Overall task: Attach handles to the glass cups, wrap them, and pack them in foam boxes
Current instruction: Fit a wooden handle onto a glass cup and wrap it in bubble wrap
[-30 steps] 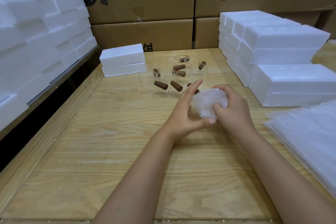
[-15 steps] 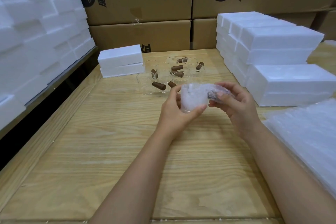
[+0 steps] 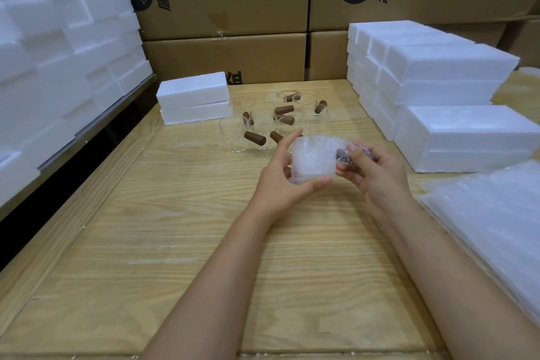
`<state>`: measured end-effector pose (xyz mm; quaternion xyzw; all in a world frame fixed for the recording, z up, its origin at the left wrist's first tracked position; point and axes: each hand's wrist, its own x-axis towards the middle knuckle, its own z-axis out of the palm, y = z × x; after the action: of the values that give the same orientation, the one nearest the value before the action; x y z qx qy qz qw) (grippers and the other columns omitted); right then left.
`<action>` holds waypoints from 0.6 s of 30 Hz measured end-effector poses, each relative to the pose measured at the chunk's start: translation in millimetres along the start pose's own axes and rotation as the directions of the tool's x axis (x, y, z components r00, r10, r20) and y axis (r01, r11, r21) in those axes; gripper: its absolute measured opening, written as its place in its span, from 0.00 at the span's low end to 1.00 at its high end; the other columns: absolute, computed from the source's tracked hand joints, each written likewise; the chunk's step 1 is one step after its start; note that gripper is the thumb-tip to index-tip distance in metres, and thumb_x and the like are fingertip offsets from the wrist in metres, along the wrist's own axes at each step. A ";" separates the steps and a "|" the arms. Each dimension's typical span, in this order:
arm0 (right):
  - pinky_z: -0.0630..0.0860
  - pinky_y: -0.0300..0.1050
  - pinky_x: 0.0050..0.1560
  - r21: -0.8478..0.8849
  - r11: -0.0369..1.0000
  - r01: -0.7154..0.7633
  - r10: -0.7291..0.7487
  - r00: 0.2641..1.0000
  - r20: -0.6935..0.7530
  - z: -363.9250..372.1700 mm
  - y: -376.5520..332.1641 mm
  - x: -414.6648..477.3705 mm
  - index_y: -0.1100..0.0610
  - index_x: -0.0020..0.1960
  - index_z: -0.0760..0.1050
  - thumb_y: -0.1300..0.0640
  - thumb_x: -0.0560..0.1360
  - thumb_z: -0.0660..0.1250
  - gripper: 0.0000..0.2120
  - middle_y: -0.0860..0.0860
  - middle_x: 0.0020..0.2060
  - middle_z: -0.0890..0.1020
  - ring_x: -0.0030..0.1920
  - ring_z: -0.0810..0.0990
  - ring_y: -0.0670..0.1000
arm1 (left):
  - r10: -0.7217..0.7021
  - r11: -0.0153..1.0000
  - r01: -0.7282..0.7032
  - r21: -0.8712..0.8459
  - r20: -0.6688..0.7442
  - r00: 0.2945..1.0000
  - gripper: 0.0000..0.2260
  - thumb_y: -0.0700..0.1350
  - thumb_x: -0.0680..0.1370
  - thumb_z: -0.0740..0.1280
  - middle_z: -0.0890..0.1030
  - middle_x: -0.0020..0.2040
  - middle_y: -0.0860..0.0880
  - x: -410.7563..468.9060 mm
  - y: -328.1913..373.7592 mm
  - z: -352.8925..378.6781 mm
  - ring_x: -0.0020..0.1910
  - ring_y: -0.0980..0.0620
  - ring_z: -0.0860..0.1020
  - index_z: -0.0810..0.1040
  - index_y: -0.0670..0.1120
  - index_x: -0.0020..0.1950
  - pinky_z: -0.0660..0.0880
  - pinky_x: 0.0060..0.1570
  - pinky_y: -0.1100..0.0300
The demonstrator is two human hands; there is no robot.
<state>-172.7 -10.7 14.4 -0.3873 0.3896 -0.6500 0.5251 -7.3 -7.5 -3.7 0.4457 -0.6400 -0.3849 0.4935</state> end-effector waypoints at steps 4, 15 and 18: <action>0.80 0.39 0.39 0.032 0.999 -0.004 0.002 0.998 0.061 6.0 3.0 -2.5 0.59 0.47 0.77 0.64 0.74 0.66 0.03 0.53 0.37 0.83 0.34 0.81 0.48 | -0.020 0.997 0.017 -0.078 -0.038 0.999 0.28 0.59 0.64 0.74 0.79 0.59 0.49 0.6 5.5 -5.9 0.50 0.52 0.82 0.70 0.64 0.63 0.81 0.49 0.54; 0.76 0.46 0.60 -0.221 0.975 -0.015 0.080 0.954 0.288 33.3 21.3 -23.9 0.51 0.66 0.70 0.56 0.79 0.60 0.16 0.53 0.62 0.76 0.55 0.78 0.50 | -0.067 0.995 0.089 0.047 -0.347 0.935 0.24 0.53 0.62 0.79 0.82 0.54 0.51 -3.0 -15.7 -94.3 0.51 0.56 0.82 0.74 0.64 0.55 0.79 0.47 0.61; 0.75 0.47 0.59 -0.218 0.976 -0.017 0.080 0.955 0.285 31.3 20.6 -24.6 0.51 0.66 0.69 0.56 0.80 0.59 0.15 0.52 0.59 0.79 0.55 0.77 0.52 | -0.101 0.989 0.133 0.062 -0.364 0.926 0.25 0.50 0.63 0.81 0.83 0.53 0.53 -4.8 -24.5 -98.8 0.52 0.57 0.82 0.73 0.63 0.54 0.79 0.51 0.56</action>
<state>-132.7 7.4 5.7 -0.5233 0.3846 -0.5269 0.5483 94.2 -15.6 -6.6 0.5668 -0.5270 -0.2976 0.5590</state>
